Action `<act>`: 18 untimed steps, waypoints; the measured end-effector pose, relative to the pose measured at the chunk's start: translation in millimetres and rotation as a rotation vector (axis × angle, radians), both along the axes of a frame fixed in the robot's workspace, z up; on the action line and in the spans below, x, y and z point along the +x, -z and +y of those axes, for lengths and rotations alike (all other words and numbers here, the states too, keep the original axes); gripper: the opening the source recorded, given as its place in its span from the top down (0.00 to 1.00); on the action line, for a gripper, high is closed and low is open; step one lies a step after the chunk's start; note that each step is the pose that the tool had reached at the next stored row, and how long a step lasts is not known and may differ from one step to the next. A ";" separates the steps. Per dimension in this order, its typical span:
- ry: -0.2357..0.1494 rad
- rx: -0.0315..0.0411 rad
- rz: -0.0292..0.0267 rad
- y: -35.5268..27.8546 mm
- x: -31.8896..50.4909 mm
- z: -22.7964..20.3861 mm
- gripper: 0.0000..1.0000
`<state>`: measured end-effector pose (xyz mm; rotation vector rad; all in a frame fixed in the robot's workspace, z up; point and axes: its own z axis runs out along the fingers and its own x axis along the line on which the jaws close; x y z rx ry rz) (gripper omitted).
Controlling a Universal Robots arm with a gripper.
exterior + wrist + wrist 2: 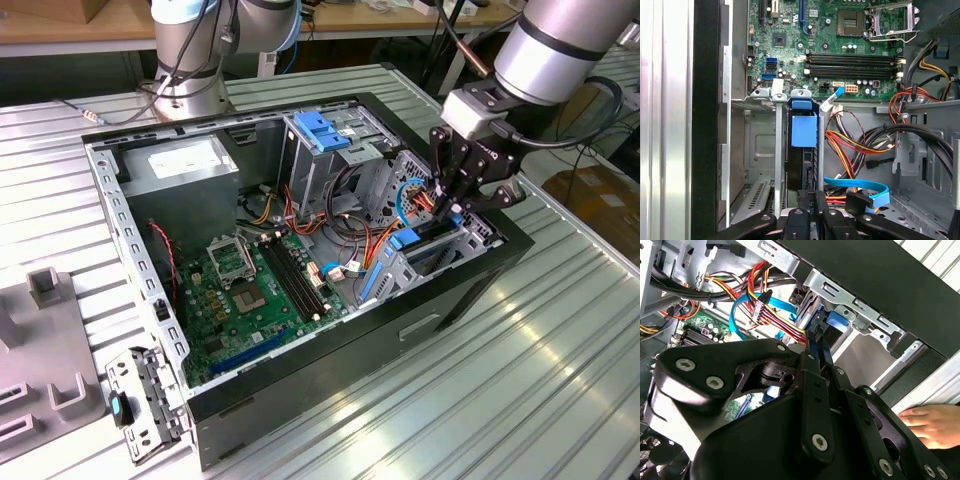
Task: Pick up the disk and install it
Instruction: 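Insert the first disk wire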
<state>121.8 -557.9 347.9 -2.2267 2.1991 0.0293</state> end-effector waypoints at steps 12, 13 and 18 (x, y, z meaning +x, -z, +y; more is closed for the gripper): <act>0.004 0.0000 0.0000 2.4 -0.4 -0.4 0.84; 0.005 -0.0001 0.0000 3.5 -0.4 -0.4 0.84; 0.006 -0.0004 0.0008 7.2 -0.4 -0.8 0.84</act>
